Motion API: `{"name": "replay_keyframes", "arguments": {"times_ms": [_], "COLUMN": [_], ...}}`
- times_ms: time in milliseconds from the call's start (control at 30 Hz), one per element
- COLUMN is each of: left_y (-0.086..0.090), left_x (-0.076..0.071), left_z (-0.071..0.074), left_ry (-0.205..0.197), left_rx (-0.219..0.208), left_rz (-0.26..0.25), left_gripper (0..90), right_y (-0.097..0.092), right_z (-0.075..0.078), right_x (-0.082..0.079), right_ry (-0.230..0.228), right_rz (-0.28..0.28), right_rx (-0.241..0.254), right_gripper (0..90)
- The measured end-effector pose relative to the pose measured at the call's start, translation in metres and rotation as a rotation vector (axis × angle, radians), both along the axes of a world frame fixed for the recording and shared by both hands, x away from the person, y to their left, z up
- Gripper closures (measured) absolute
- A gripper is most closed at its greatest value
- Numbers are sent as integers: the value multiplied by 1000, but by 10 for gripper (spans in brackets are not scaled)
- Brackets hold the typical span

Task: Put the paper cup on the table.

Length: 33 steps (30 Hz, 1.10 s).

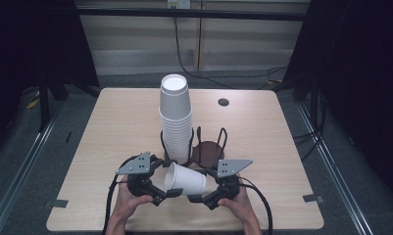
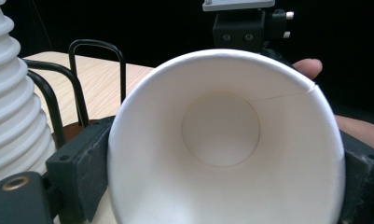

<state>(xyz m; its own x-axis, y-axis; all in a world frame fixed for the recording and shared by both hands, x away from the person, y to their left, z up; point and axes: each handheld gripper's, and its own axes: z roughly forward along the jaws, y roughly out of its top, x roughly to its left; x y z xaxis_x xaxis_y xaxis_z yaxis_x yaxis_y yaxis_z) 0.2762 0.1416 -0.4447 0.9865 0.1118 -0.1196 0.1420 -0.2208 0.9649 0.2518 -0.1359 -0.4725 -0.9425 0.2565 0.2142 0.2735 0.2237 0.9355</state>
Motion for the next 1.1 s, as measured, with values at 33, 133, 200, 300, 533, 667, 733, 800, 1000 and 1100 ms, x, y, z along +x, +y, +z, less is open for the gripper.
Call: {"name": "replay_keyframes", "arguments": {"times_ms": [33,133,200,300,533,667,733,800,1000,1100], "left_y": [1,3,5,8,17,21,23,25,31,34], "left_x": [0,1,1,1,0,1,1,1,3,3], "left_z": [0,0,0,1,3,4,5,5,5,5], "left_ry": [-1,3,10,7,-5,1,-1,0,5,11], "left_rx": [3,4,6,18,21,29,38,43,72,94], "left_rz": [8,17,29,40,78,87,92,98,110,105], "left_gripper": [97,96,96,96,96,97,96,97,96,97], "right_y": [-1,-5,-8,-11,-18,-21,-23,-24,-34,-39], "right_z": [0,0,-1,-2,-2,0,0,-1,-9,-13], "right_x": [-1,-3,-4,-6,-10,-12,-14,-15,-20,-21], "right_ry": [-3,-17,-17,-26,-43,-70,-98,-119,-169,-184], "right_rz": [-3,-37,-54,-96,-177,-236,-266,-301,-430,-479], "right_rx": [9,29,47,54,74,66,63,60,77,73], "right_gripper": [144,128,127,128,136,132,130,130,128,129]}}
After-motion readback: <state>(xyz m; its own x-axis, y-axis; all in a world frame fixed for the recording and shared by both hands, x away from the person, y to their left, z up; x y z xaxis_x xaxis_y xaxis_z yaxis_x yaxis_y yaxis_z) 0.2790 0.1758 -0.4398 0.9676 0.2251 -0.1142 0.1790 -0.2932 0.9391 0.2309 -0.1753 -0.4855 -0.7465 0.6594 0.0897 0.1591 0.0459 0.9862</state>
